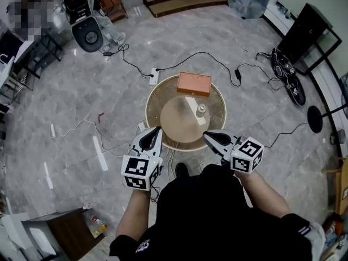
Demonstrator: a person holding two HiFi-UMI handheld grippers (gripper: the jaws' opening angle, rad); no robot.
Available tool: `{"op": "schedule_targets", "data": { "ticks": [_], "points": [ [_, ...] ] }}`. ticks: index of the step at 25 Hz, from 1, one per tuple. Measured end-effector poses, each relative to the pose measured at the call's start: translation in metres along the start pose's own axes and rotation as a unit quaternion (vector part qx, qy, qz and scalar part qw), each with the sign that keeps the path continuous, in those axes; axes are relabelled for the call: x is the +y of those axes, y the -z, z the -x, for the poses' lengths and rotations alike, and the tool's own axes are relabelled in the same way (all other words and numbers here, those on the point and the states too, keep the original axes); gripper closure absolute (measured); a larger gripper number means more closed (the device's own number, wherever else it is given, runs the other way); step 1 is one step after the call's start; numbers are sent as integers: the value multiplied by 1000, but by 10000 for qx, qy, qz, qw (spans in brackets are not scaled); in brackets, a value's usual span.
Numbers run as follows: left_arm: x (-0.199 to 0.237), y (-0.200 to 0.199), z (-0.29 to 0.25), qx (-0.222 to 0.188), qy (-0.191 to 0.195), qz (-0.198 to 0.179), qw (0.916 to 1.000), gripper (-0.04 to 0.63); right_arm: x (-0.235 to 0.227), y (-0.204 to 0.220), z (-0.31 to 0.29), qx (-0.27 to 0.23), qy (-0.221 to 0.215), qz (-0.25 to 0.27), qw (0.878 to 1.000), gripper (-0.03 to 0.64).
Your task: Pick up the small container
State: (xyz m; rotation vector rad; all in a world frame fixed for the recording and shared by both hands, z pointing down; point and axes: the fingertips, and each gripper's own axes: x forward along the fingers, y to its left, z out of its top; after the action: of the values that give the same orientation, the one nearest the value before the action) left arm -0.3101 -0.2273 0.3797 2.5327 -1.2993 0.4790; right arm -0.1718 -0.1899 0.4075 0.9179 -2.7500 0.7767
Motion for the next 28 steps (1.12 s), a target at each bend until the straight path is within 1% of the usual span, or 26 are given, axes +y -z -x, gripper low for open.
{"op": "schedule_targets", "data": {
  "ticks": [3,8,11,15,20,24,28],
  "points": [
    [13,-3,-12,63,179,-127,9997,576,-10,2,-11,-30,236,-236,9994,603],
    [21,-1,-26,142,385,31,9992,577,-19,-5,-27,-119,401,-327,9986,603],
    [21,10,-39,328,565,73,9978,576,-25,-12,-32,-215,493,-340,9980,603],
    [14,19,-69,543,863,121,9947,577,-42,-8,-28,-224,726,-416,9962,603],
    [-12,23,-127,774,1253,80,9891,575,-84,5,-14,-183,939,-656,9932,603],
    [-26,31,-180,859,1361,69,9869,575,-134,22,-4,-41,1105,-730,9912,603],
    [-38,53,-226,940,1493,204,9841,575,-175,27,-5,-35,1105,-637,9918,603]
  ]
}}
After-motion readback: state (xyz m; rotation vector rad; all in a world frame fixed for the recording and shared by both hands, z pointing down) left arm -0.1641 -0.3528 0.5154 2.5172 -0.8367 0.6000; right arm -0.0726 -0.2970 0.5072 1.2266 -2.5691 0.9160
